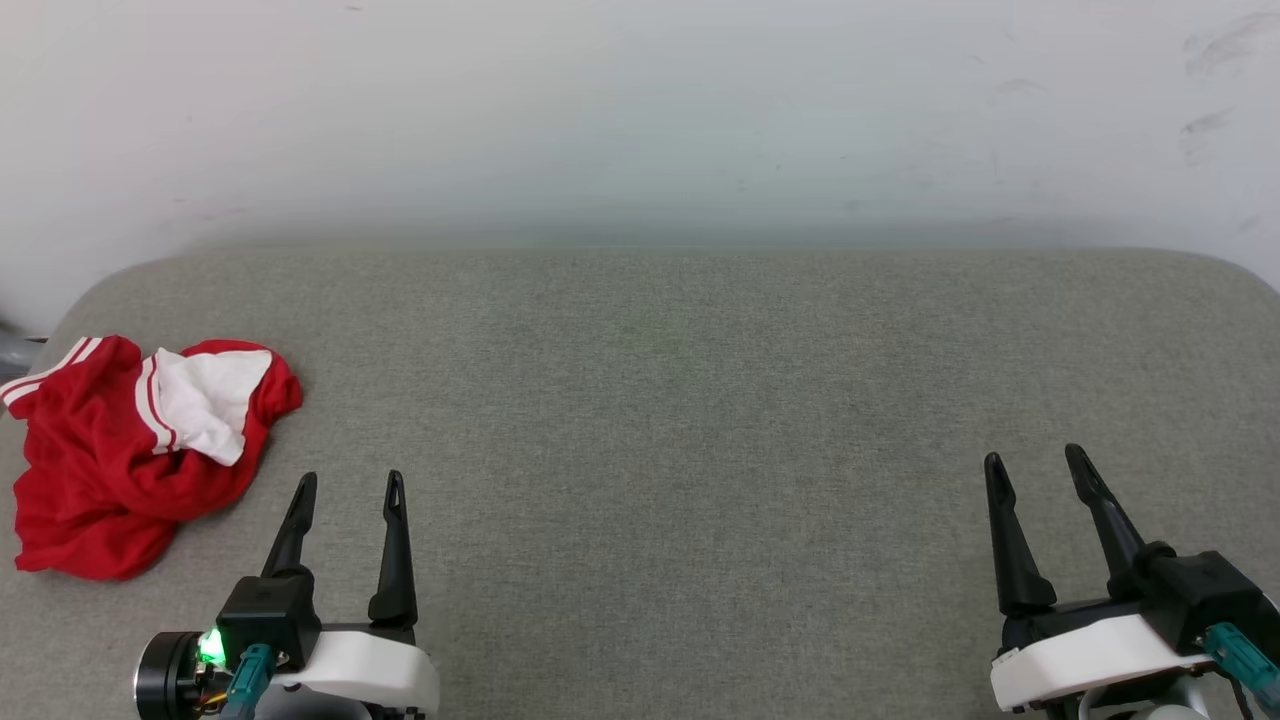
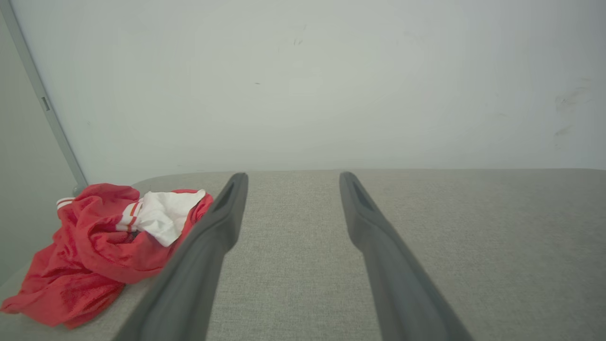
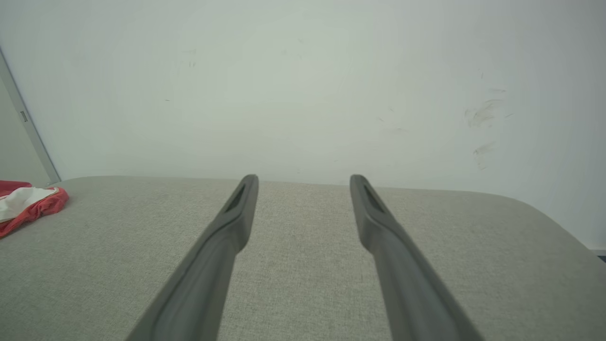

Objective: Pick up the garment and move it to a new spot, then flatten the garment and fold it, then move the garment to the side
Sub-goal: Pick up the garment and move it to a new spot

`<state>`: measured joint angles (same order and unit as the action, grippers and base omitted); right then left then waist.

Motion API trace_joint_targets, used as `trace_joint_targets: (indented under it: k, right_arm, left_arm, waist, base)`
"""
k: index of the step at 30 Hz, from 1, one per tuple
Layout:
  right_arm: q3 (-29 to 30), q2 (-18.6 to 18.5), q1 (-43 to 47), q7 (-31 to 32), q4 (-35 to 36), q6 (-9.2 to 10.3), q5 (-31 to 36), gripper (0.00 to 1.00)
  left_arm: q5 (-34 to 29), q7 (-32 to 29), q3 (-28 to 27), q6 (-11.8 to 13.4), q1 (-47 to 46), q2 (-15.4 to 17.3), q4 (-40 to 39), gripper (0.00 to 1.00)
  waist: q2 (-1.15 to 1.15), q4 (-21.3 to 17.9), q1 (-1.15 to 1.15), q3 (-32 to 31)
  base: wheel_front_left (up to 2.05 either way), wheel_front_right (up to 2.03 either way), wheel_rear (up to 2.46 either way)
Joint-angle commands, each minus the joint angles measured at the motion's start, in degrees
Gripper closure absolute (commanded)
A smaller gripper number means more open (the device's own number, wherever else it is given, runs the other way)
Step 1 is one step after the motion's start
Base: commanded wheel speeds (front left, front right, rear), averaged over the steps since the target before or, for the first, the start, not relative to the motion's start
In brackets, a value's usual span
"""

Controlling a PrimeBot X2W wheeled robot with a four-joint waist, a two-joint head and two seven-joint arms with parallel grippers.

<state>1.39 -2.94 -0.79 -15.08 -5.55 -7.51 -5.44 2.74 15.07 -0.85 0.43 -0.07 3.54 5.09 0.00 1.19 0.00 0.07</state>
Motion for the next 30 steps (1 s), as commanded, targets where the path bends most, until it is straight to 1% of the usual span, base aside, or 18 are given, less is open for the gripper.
trace_joint_targets:
  k: [1,5,10,30]
  right_arm:
    - [0.04,0.11,0.53,-0.14,-0.10,0.04,-0.40,0.00]
    - [0.17,0.11,0.64,-0.14,0.11,0.04,-0.63,0.00]
    - [-0.28,0.11,0.83,-0.14,0.46,0.04,-0.63,0.00]
    - [-2.07,0.11,-0.12,-0.14,1.13,0.04,0.29,0.00]
  left_arm:
    - [-0.07,0.16,-0.32,-0.38,0.47,0.01,0.14,0.00]
    - [-0.10,0.16,-0.54,-0.55,-0.25,-0.18,0.30,0.00]
    - [0.16,0.16,-0.98,-0.68,-0.80,-0.37,0.43,0.00]
    - [0.39,0.16,-4.23,-0.46,-1.55,-0.62,1.67,0.00]
  waist:
    - [0.00,0.17,0.00,0.04]
    - [0.00,1.48,0.00,0.18]
    - [0.00,4.39,0.00,0.43]
    - [0.00,21.14,0.00,1.95]
  base:
    - [0.00,0.00,0.00]
    - [0.00,0.00,0.00]
    - [0.00,0.00,0.00]
    - [0.00,0.00,0.00]
